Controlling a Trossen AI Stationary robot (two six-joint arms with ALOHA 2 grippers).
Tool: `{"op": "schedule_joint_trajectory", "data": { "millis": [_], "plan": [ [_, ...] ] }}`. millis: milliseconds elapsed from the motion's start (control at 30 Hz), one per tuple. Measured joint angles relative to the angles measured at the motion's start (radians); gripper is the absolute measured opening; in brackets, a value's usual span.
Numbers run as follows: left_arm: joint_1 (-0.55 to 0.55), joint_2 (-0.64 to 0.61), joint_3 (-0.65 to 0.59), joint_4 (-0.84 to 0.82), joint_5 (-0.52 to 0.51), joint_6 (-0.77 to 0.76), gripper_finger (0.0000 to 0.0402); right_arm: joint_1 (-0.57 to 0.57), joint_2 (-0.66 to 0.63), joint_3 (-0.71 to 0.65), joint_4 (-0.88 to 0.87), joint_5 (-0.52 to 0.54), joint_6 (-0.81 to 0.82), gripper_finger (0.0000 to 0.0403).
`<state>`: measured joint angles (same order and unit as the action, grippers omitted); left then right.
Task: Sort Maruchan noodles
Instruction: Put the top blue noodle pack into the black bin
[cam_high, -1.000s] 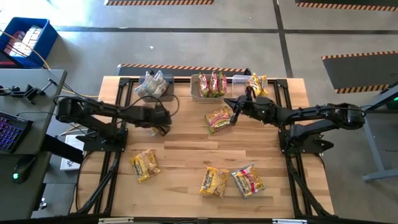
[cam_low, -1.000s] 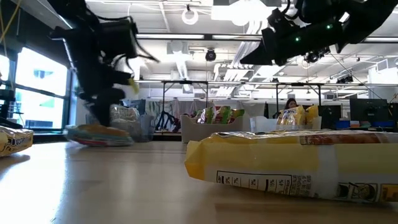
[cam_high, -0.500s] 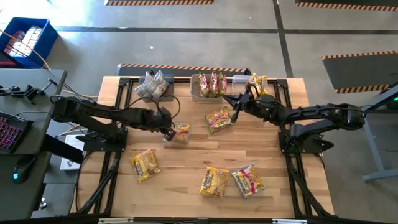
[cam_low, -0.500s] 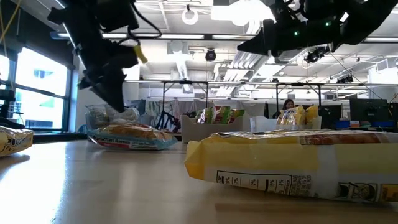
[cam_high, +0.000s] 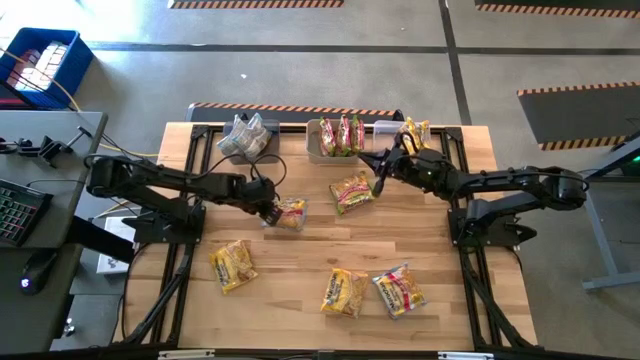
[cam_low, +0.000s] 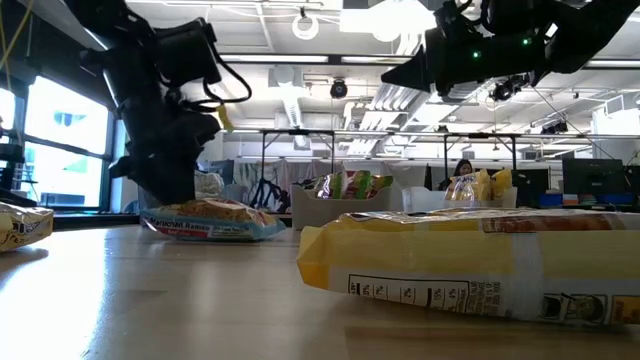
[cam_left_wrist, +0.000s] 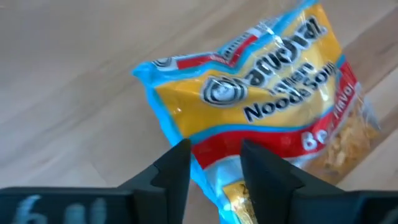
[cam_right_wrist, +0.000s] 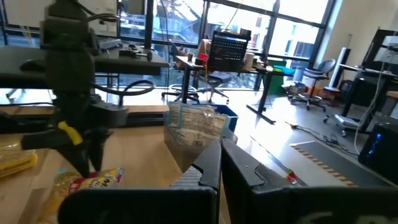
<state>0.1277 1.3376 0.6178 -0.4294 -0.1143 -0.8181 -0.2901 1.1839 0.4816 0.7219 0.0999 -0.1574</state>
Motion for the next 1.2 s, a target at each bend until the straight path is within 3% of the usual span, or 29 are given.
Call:
{"op": "schedule_joint_trajectory", "data": {
  "millis": [300, 667, 933, 1200],
  "plan": [
    [0.044, -0.003, 0.0, -0.032, 0.002, 0.082, 0.0173, 0.0, 0.0, 0.0, -0.002, -0.003, -0.001, 0.0],
    [0.036, -0.002, 0.0, -0.126, -0.105, 0.285, 0.0164, 0.0, 0.0, 0.0, -0.004, -0.003, -0.008, 0.0],
    [0.056, -0.012, 0.0, -0.238, -0.052, 0.228, 0.0136, 0.0, 0.0, 0.0, -0.004, -0.003, -0.008, 0.0],
    [0.101, -0.173, 0.0, -0.235, -0.023, 0.176, 0.0045, 0.0, 0.001, 0.0, -0.003, -0.003, -0.008, 0.0]
  ]
}}
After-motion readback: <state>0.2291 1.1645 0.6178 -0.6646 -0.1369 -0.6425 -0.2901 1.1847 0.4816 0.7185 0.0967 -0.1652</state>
